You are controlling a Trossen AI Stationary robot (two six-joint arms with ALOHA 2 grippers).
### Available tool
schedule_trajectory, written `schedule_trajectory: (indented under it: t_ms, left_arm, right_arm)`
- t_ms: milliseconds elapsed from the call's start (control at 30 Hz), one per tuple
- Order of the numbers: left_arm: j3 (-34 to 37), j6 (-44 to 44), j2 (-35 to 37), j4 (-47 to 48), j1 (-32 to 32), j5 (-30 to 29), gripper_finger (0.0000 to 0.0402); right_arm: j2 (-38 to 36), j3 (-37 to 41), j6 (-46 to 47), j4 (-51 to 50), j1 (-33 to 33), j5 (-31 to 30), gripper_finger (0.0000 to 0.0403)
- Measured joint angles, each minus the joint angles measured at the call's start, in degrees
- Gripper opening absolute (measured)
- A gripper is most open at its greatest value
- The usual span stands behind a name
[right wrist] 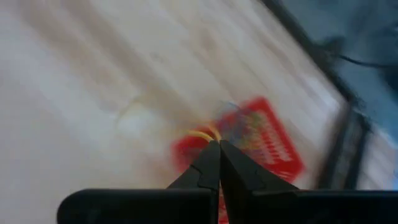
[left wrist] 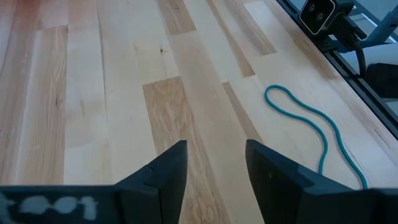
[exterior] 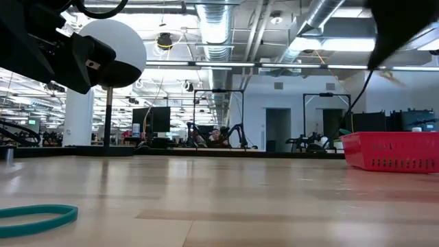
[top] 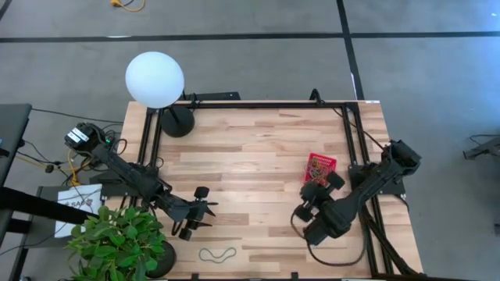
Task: Pick and place rubber bands into bin
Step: Put the yellow rubber band into the basket
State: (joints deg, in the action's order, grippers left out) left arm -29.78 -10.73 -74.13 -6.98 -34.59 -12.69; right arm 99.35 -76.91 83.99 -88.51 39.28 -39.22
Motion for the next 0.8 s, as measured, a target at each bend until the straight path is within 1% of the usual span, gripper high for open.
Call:
schedule_trajectory:
  t_ms: [100, 300, 400, 467, 600, 667, 800]
  left_arm:
    - [0.0, 0.0, 0.0, 0.0, 0.0, 0.0, 0.0153]
    - [0.0, 1.1, 0.0, 0.0, 0.0, -0.2, 0.0153]
    - [0.0, 1.1, 0.0, 0.0, 0.0, -0.3, 0.0153]
    - [0.0, 1.0, 0.0, 0.0, 0.0, -0.3, 0.0153]
    - [0.0, 1.0, 0.0, 0.0, 0.0, -0.3, 0.0153]
    - [0.0, 1.2, 0.0, 0.0, 0.0, -0.3, 0.0153]
    - [0.0, 1.0, 0.0, 0.0, 0.0, -0.4, 0.0153]
  right_arm:
    - [-1.0, 6.4, 5.0, -0.1, -0.9, 0.5, 0.0]
    - [-5.6, 17.5, 7.8, 3.6, -4.0, 2.4, 0.0]
    - [-8.9, 22.3, 8.1, 6.6, -5.9, 2.8, 0.0]
    - [-11.4, 25.1, 8.1, 11.5, -7.1, 3.3, 0.0]
    - [-15.1, 29.2, 2.4, 24.4, -8.5, 3.3, 0.0]
    - [-15.4, 30.2, 0.8, 26.2, -9.3, 3.4, 0.0001]
    - [-14.1, 30.8, 0.6, 26.0, -11.2, 3.4, 0.0012]
